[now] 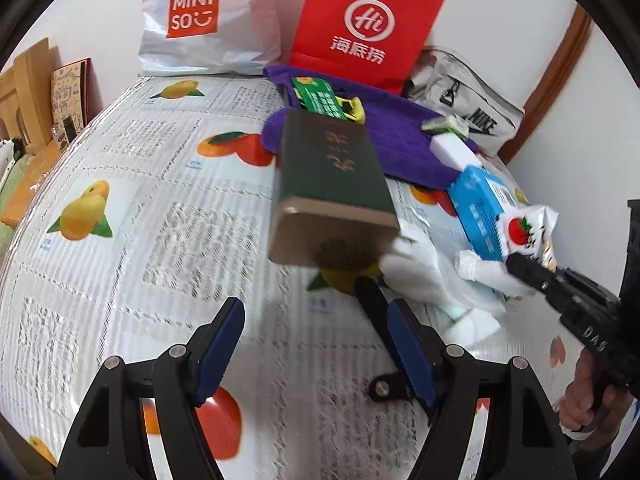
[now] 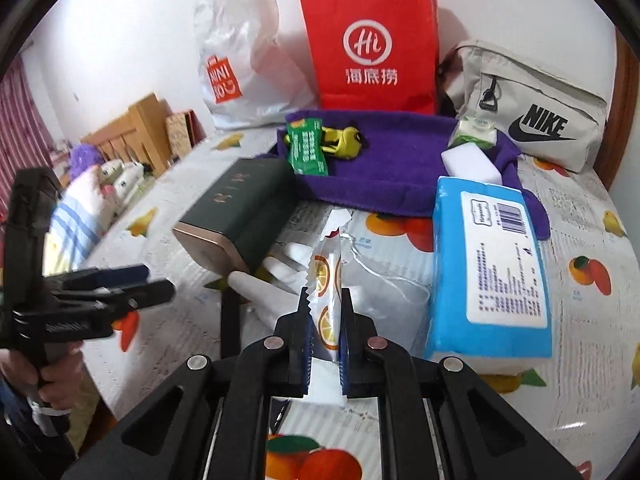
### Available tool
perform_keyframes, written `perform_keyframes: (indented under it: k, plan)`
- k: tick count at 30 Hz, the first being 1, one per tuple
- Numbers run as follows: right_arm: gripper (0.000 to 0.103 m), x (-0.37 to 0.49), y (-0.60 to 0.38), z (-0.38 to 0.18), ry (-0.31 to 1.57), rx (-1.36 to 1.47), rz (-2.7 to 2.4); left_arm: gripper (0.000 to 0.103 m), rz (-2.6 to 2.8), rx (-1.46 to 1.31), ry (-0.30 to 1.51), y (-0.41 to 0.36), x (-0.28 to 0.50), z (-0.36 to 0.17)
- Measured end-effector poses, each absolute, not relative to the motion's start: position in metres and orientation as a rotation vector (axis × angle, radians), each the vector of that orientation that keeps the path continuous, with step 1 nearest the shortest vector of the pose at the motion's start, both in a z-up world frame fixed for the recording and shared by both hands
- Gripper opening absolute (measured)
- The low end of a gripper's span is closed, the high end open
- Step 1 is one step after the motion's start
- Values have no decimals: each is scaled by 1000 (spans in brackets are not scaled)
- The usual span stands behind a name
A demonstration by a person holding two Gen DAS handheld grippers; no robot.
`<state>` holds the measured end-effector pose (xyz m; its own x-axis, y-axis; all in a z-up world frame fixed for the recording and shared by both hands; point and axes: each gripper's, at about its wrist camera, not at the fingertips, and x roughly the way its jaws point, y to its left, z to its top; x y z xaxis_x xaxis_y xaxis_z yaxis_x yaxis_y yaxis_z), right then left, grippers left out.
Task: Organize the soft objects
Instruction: 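Grasp the orange-print wipes packet with the right tool while the left tool approaches the black strap, then grasp the black watch strap with the left tool while the right tool holds the packet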
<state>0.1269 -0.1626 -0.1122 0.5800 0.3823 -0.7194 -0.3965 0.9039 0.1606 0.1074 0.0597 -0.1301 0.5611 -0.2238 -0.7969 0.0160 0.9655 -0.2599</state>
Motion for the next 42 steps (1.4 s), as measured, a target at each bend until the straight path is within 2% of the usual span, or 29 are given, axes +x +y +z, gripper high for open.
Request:
perform_keyframes:
  k: [11, 24, 27, 32, 40, 42]
  plan:
    - [10, 91, -203, -117, 827, 15, 417, 72, -177, -180, 1010, 29, 84, -140]
    - [10, 72, -244, -150, 901, 25, 323, 72, -267, -100, 1029, -5, 80, -156]
    - [10, 74, -247, -154, 911, 35, 318, 78, -294, -66, 1008, -14, 85, -160]
    - [10, 78, -248, -159, 923, 35, 319, 78, -316, 29, 991, -30, 89, -162]
    - [11, 79, -248, -166, 942, 43, 320, 76, -409, 29, 1025, -32, 69, -158]
    - [11, 79, -248, -167, 944, 48, 322, 67, -395, 31, 1015, -32, 72, -160]
